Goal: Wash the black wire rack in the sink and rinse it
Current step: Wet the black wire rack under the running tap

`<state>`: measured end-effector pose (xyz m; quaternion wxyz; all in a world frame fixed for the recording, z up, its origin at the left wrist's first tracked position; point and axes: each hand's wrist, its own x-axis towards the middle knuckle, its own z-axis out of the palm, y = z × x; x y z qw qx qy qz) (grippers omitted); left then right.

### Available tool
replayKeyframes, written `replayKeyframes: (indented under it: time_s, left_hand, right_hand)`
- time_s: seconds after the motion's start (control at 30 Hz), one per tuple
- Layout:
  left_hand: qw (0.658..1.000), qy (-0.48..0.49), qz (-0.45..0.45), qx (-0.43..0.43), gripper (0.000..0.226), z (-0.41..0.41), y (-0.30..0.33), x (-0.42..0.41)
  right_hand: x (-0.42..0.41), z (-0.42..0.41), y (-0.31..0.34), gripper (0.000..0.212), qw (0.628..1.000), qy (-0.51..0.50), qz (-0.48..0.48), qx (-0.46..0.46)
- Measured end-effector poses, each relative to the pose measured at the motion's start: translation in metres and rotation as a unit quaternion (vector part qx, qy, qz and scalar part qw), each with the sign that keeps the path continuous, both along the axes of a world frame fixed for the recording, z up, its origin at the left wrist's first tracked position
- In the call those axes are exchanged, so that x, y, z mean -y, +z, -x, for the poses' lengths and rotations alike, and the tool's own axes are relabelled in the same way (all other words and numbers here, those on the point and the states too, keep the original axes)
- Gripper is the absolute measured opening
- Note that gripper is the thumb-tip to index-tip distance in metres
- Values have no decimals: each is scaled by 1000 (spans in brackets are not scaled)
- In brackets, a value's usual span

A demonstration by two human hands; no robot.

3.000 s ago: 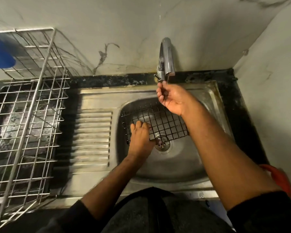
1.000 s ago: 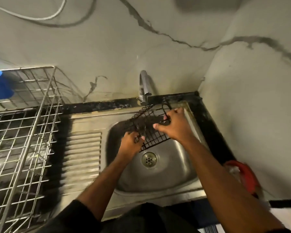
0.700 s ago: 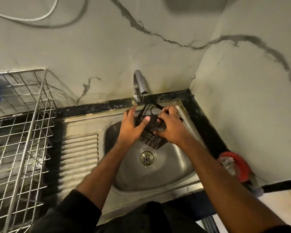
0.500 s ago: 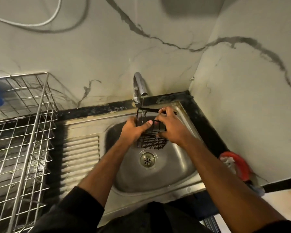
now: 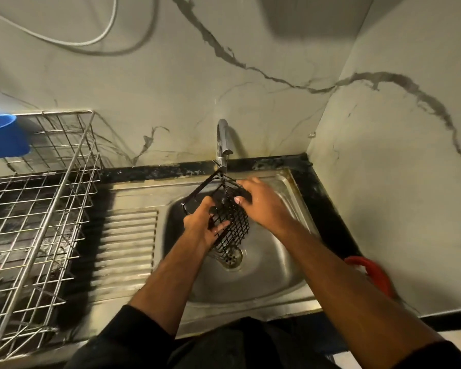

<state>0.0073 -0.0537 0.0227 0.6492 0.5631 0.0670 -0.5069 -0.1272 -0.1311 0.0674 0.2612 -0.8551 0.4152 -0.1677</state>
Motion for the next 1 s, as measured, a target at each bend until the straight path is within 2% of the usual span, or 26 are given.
replayKeyframes:
  time_s: [0.07,0.2,0.27,0.4,0.5,0.6,0.63,0.7,0.77,0.83,0.9,1.0]
  left_hand:
    - [1000,-1,5,-31,19,4,-1,-2]
    - [997,12,9,-71,18,6,2,-5]
    - [996,40,0,-74,15,5,4,-8]
    - [994,80,2,-80,19,-1,3,-17]
    - [992,90,2,-83,17,-6,8,-23]
    - [991,101,4,-83,13,-9,11,-30]
    - [991,103,9,-83,13,-9,12,-31]
    - [990,108,22,-86,15,-8,11,-31]
    - [989,112,28,-94,15,-1,12,-28]
    - [988,113,27,-105,17,5,14,-24]
    - [990,92,16,-107,18,13,14,-17]
    - [994,50,2,-101,14,30,14,-6]
  right_hand:
    - [7,-1,1,43,998,-10,-46,45]
    - [31,-25,2,24,982,-38,-151,111]
    - [41,-40,6,19,949,-68,-247,186]
    - [49,-61,18,25,842,-140,-433,290]
    - [55,-75,15,28,810,-121,-473,326]
    - [61,-83,10,23,791,-157,-473,355]
    - [61,-81,10,21,798,-174,-452,360]
    - [63,-74,5,12,844,-184,-373,339]
    - [60,-58,3,8,915,-122,-274,269]
    - [52,-38,0,13,963,-44,-190,186]
    - [42,-15,-2,17,982,-50,-118,139]
    - [31,19,-7,21,982,-116,-75,127]
